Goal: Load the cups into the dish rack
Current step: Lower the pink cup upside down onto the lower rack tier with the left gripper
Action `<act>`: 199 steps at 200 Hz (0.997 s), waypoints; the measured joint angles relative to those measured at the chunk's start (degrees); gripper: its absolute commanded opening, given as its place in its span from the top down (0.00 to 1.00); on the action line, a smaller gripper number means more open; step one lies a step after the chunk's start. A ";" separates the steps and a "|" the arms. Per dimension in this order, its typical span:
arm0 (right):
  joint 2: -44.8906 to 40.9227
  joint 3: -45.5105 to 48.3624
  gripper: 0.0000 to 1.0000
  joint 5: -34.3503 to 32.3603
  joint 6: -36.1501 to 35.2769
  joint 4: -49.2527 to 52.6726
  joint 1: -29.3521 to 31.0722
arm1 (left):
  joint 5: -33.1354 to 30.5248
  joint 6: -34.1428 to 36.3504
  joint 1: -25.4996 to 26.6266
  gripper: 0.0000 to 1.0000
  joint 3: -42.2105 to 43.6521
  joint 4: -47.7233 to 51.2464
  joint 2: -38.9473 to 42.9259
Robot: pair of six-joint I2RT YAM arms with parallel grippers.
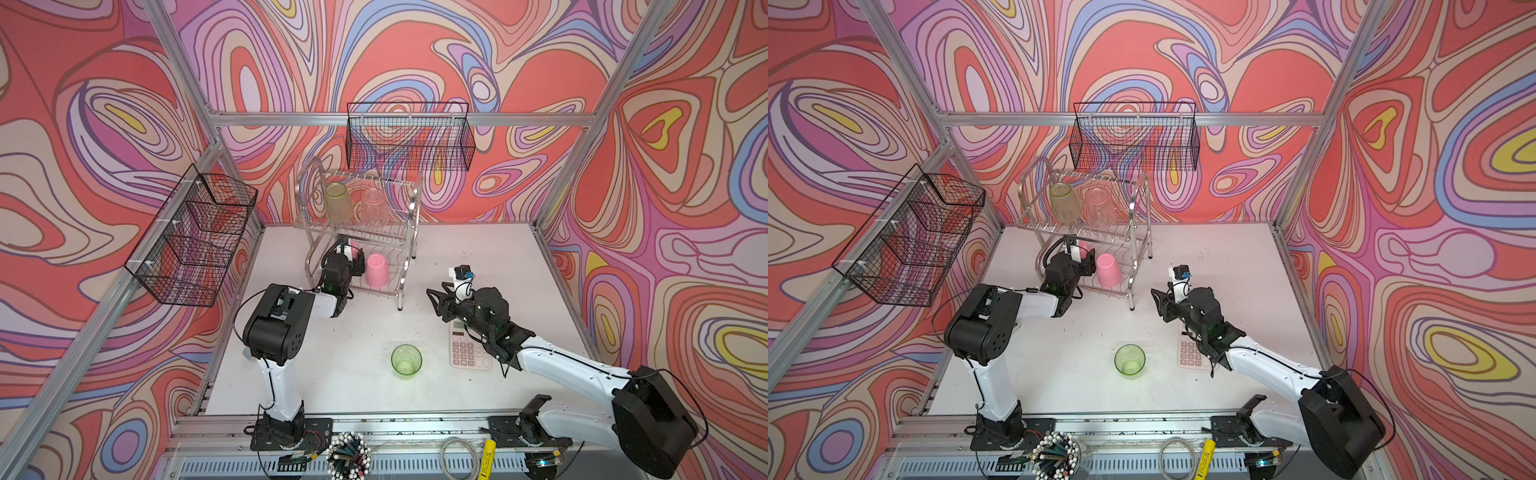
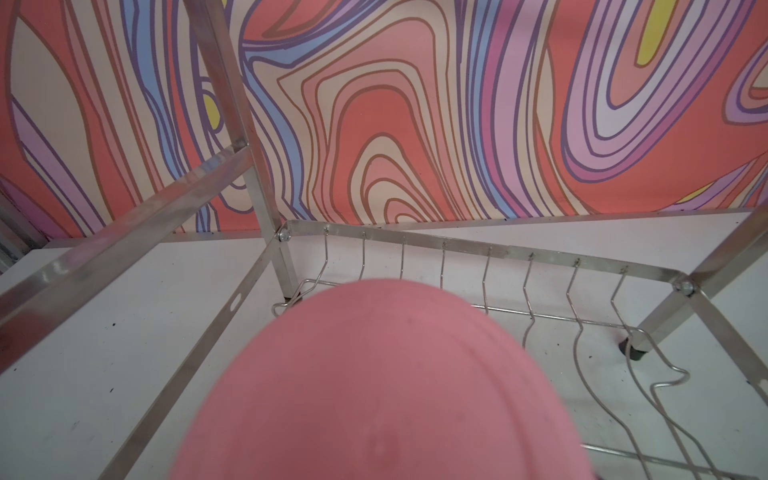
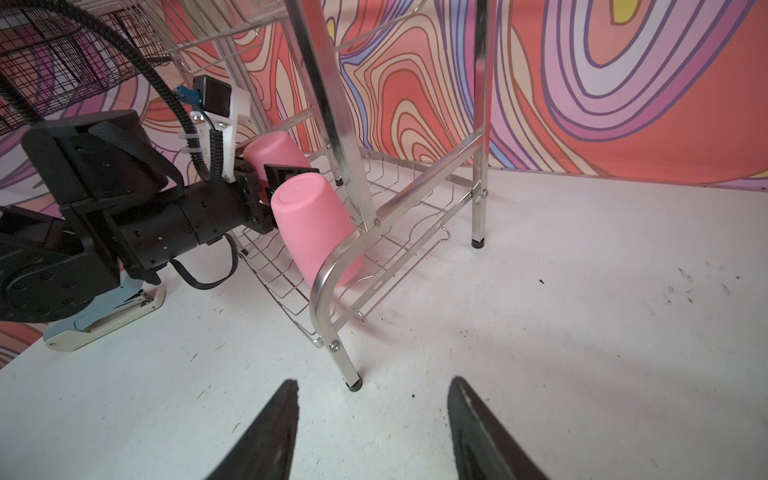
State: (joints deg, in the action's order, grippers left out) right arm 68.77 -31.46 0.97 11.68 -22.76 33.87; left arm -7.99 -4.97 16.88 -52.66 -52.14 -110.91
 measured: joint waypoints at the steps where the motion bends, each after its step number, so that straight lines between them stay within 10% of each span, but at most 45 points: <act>1: 0.02 0.00 0.41 0.00 0.00 0.00 -0.02 | 0.00 0.04 0.00 0.40 -0.07 0.00 -0.07; 199: 5.60 0.11 0.41 2.54 1.53 -3.54 -3.91 | 5.46 0.96 -4.13 0.40 -15.17 11.63 -6.99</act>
State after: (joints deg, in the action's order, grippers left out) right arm 74.37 -31.35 3.51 13.21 -26.30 29.95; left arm -2.52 -4.01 12.75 -67.83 -40.51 -117.91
